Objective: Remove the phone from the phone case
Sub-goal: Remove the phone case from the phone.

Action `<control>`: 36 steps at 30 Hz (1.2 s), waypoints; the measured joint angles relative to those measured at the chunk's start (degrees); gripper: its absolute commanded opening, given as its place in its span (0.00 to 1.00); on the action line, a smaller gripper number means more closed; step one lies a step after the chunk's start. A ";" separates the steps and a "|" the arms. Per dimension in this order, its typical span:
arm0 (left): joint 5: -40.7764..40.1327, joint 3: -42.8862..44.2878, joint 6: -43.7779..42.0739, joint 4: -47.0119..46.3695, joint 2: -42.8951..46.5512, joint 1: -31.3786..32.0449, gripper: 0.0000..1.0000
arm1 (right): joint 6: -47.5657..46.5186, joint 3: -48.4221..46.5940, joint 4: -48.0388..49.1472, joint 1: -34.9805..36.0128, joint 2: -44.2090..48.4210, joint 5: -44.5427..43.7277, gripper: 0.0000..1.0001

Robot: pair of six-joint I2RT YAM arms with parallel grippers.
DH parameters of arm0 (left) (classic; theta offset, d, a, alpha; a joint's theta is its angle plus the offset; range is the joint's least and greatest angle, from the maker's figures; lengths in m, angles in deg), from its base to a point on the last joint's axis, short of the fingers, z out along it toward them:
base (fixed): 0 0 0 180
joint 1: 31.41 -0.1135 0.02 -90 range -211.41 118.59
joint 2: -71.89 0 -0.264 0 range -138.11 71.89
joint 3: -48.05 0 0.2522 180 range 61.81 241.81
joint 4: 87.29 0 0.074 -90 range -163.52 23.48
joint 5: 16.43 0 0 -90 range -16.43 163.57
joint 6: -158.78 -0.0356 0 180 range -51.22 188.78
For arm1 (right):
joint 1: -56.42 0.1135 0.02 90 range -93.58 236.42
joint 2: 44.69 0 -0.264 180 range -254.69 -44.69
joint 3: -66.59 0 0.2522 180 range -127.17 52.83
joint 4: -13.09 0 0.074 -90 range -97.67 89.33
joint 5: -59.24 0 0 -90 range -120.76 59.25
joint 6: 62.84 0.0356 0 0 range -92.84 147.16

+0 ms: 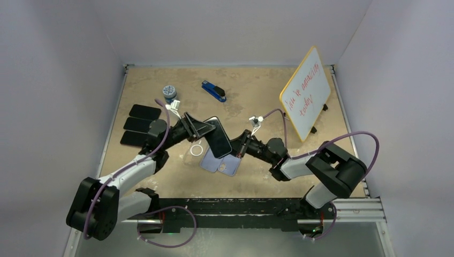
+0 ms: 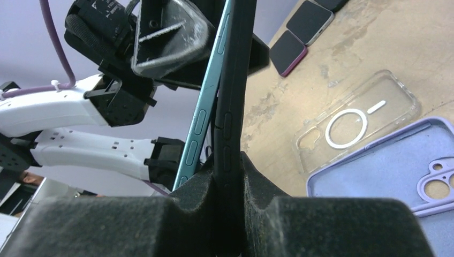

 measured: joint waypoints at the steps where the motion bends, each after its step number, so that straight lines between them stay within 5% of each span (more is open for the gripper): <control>1: -0.55 0.07 -0.76 2.38 -0.11 0.11 0.50 | 0.13 0.20 -0.09 0.22 -0.11 -0.92 0.00; 5: -2.95 0.20 -2.95 10.23 1.01 0.66 0.62 | 0.26 0.76 -0.11 0.66 -0.31 -4.35 0.00; 14: -8.44 1.14 -5.03 20.79 6.99 0.66 0.66 | 2.40 0.76 0.35 0.61 -4.35 -10.36 0.00; 36: -10.56 -1.81 5.77 15.04 5.79 8.44 0.59 | 3.58 0.76 0.50 0.63 -4.92 -14.67 0.00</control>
